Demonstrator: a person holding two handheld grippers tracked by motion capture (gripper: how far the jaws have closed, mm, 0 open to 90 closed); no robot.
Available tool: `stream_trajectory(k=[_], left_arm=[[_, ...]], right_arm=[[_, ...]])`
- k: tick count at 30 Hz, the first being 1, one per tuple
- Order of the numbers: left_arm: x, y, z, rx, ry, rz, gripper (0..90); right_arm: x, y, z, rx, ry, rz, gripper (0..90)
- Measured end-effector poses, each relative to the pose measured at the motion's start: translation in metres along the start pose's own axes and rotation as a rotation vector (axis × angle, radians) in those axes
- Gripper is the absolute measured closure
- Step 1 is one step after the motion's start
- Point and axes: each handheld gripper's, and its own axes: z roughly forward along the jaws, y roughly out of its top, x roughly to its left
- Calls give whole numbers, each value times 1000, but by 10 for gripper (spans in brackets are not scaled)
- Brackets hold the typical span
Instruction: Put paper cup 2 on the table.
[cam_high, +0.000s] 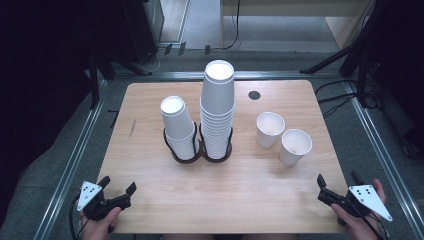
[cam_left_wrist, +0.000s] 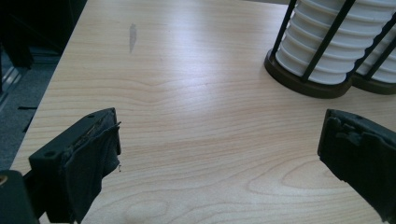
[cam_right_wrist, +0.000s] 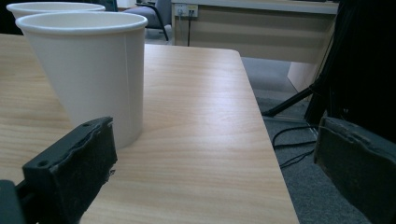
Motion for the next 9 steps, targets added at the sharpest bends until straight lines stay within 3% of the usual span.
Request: stream_trajectory(k=[6, 9], left_arm=[[-1, 0, 1, 7, 1, -1, 0], [-2, -1, 3, 10, 2, 1, 0]], right_arm=[[-4, -2, -5, 8, -5, 5, 0], [0, 2, -5, 6, 22, -26, 0]])
